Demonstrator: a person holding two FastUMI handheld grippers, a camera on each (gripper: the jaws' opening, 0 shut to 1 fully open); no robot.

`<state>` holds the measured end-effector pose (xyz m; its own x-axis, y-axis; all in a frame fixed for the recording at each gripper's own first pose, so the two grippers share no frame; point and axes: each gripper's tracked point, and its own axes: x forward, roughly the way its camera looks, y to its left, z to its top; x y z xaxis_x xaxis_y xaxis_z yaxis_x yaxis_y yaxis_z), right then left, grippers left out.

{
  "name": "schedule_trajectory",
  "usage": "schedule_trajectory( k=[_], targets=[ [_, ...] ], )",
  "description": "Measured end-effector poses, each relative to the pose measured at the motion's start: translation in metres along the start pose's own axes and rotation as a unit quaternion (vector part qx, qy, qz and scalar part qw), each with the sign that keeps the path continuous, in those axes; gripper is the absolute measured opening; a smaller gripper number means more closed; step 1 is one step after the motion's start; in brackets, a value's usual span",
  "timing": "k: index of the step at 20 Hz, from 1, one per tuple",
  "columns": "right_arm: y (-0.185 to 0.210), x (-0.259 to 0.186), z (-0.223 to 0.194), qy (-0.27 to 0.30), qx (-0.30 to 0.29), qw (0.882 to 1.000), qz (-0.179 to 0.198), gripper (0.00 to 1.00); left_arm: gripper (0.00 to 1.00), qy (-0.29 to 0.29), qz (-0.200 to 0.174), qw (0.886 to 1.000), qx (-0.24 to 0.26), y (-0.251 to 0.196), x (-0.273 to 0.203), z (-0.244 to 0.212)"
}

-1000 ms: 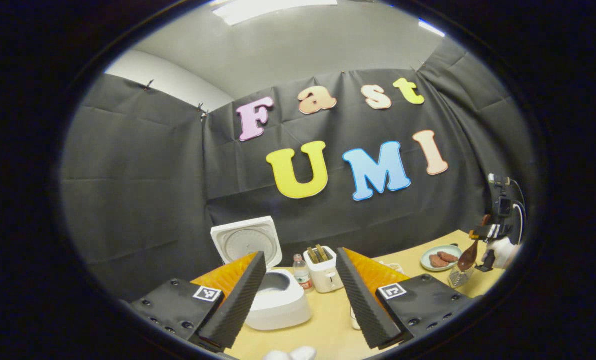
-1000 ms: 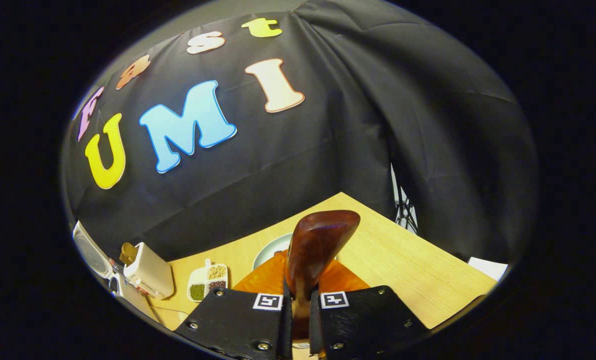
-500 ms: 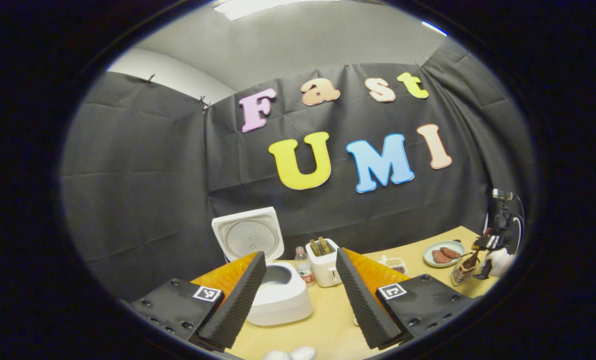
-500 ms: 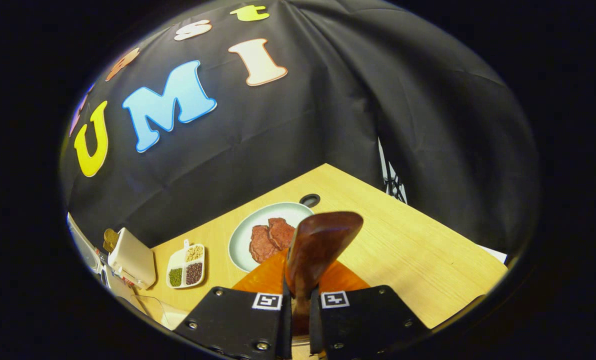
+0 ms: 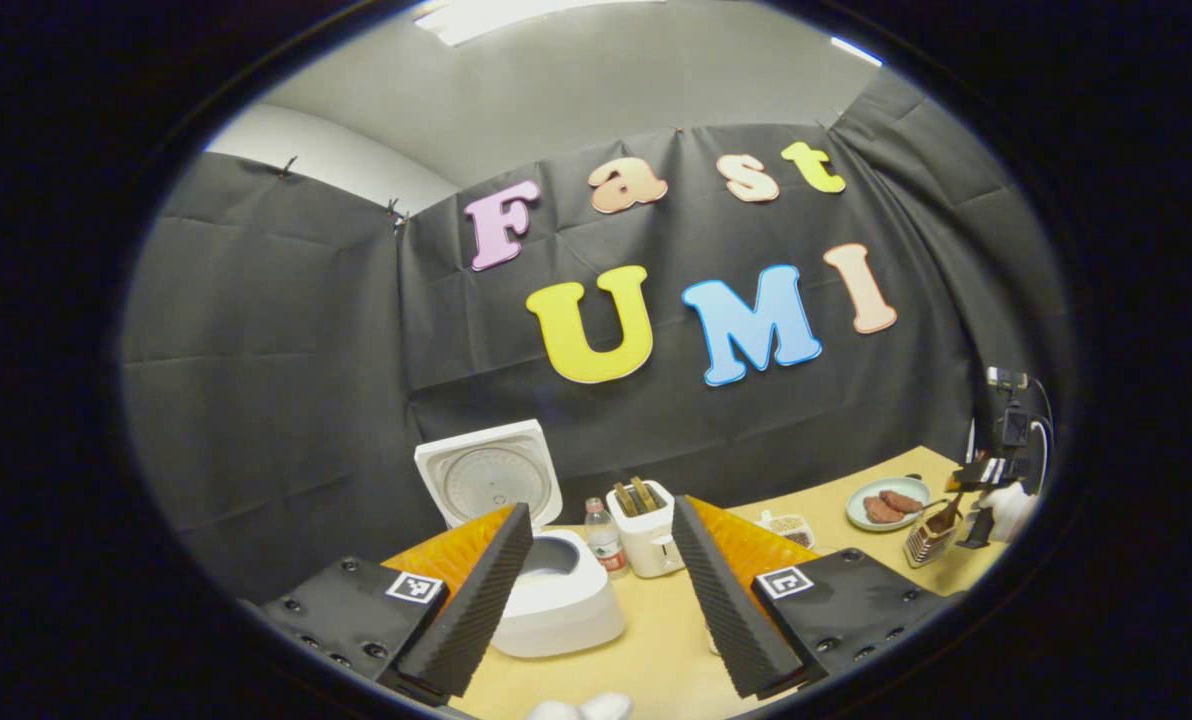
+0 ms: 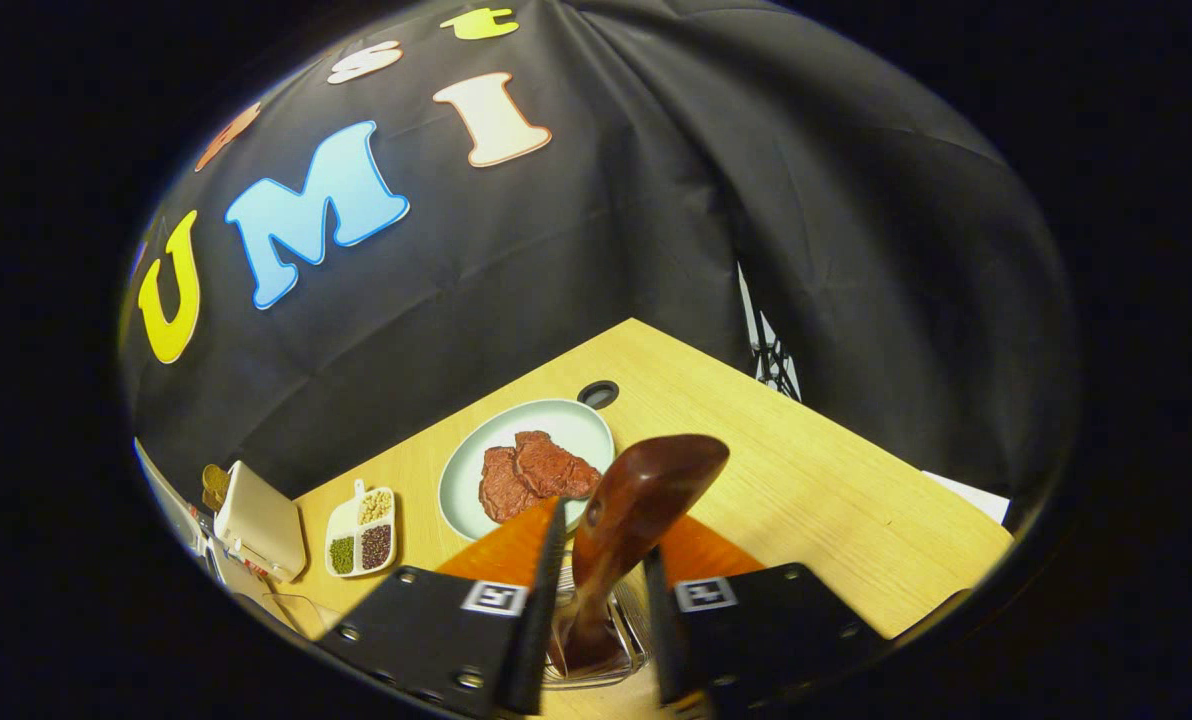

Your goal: Close the left gripper, press the button to open the rice cooker; take a wooden spoon from the chopstick holder with the right hand, scoop a spoonful of rice and pour it into the rice cooker, then put the wooden spoon back into the chopstick holder.

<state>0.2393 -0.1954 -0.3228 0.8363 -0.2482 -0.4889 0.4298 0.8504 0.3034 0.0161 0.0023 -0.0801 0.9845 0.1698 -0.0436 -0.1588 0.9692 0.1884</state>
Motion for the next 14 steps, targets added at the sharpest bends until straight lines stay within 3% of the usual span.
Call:
schedule_trajectory(
  k=[2,3,5,9,14],
  targets=[
    [-0.004,-0.013,0.016,-0.024,-0.034,0.999,-0.010,0.84,1.00,-0.001,-0.001,1.000,-0.002,0.001,0.002,0.002],
    [-0.005,-0.023,0.030,-0.041,-0.053,0.998,-0.013,0.97,1.00,-0.003,-0.001,1.000,-0.003,0.004,0.003,0.003],
    [0.003,-0.049,0.058,-0.076,-0.091,0.993,-0.011,0.98,0.98,-0.005,-0.004,1.000,-0.005,0.005,0.006,0.005],
    [0.049,-0.120,0.109,-0.146,-0.135,0.979,0.038,0.98,0.98,-0.003,-0.004,1.000,-0.026,0.017,0.017,0.007],
    [0.121,-0.219,0.125,-0.188,-0.179,0.959,0.114,0.98,1.00,-0.027,-0.005,0.999,-0.037,0.040,0.033,0.026]
  ],
)
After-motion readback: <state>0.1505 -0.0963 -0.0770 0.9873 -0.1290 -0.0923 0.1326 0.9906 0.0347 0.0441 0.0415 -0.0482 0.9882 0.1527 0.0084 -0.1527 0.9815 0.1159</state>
